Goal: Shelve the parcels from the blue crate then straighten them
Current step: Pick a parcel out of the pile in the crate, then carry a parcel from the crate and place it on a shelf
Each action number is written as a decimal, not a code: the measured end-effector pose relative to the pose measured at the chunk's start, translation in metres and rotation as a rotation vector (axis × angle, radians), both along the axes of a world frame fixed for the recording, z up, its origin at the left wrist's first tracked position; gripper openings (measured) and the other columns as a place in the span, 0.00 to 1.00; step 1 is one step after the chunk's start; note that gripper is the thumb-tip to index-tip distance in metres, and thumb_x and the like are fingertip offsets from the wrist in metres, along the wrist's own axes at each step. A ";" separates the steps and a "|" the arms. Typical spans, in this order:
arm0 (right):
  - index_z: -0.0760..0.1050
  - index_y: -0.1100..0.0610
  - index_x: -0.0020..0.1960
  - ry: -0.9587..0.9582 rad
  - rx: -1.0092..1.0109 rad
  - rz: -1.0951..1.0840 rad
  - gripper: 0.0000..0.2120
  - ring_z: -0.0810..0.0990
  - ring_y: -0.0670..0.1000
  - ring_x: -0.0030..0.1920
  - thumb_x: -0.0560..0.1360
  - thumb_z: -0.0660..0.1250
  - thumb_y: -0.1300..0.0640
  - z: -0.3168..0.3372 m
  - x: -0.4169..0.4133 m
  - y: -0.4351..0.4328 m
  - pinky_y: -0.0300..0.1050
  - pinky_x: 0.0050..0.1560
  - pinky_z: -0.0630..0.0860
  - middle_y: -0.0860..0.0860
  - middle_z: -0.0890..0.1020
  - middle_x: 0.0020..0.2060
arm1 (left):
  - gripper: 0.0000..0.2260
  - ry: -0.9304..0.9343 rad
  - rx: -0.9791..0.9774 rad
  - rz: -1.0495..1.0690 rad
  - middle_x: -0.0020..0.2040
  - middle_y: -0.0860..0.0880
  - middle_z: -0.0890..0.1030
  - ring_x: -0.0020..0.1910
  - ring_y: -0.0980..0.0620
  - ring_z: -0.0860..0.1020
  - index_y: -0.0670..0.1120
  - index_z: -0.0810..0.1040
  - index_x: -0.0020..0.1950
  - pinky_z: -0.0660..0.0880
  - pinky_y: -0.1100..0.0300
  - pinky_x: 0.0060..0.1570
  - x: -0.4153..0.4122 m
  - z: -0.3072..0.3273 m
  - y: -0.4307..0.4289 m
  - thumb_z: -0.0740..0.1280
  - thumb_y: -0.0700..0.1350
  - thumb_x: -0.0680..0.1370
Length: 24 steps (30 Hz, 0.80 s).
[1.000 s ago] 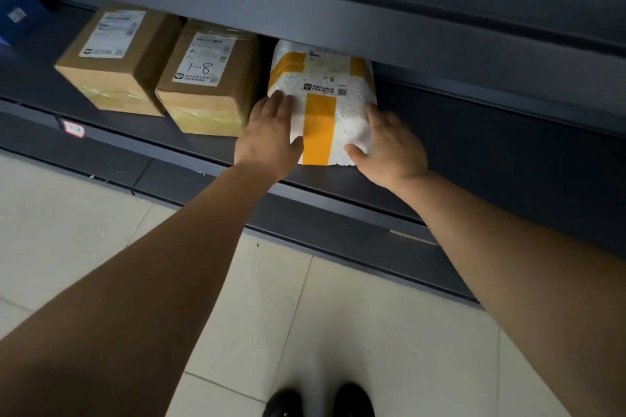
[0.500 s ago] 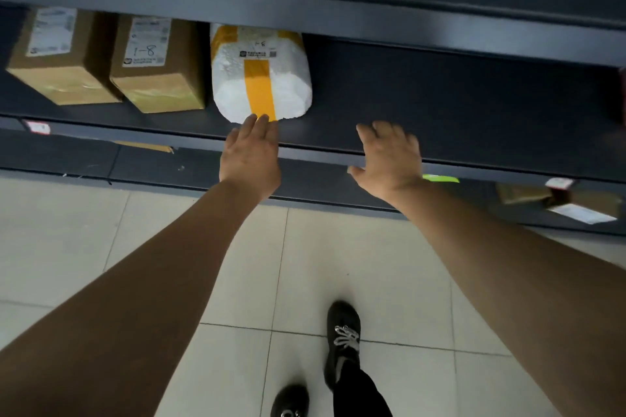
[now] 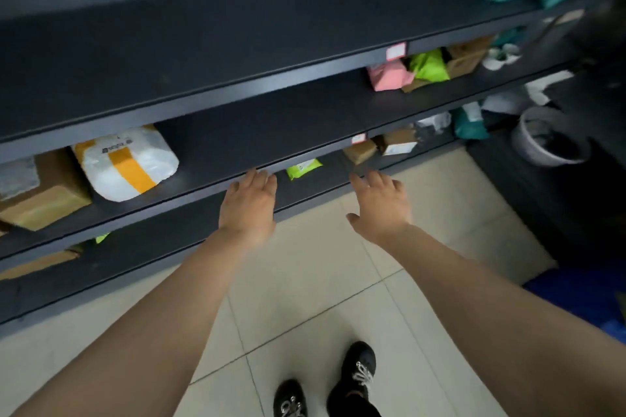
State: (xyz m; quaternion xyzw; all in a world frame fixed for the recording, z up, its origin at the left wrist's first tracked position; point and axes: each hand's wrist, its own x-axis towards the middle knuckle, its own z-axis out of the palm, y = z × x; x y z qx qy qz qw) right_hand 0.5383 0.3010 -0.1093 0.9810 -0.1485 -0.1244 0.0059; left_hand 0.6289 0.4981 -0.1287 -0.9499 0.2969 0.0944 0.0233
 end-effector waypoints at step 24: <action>0.63 0.53 0.71 -0.102 -0.084 -0.769 0.26 0.64 0.56 0.69 0.76 0.65 0.48 0.134 -0.467 -0.268 0.51 0.65 0.64 0.54 0.68 0.68 | 0.32 0.084 -0.234 -0.757 0.78 0.49 0.56 0.77 0.49 0.53 0.46 0.54 0.78 0.56 0.54 0.73 -0.367 0.140 -0.399 0.65 0.47 0.78</action>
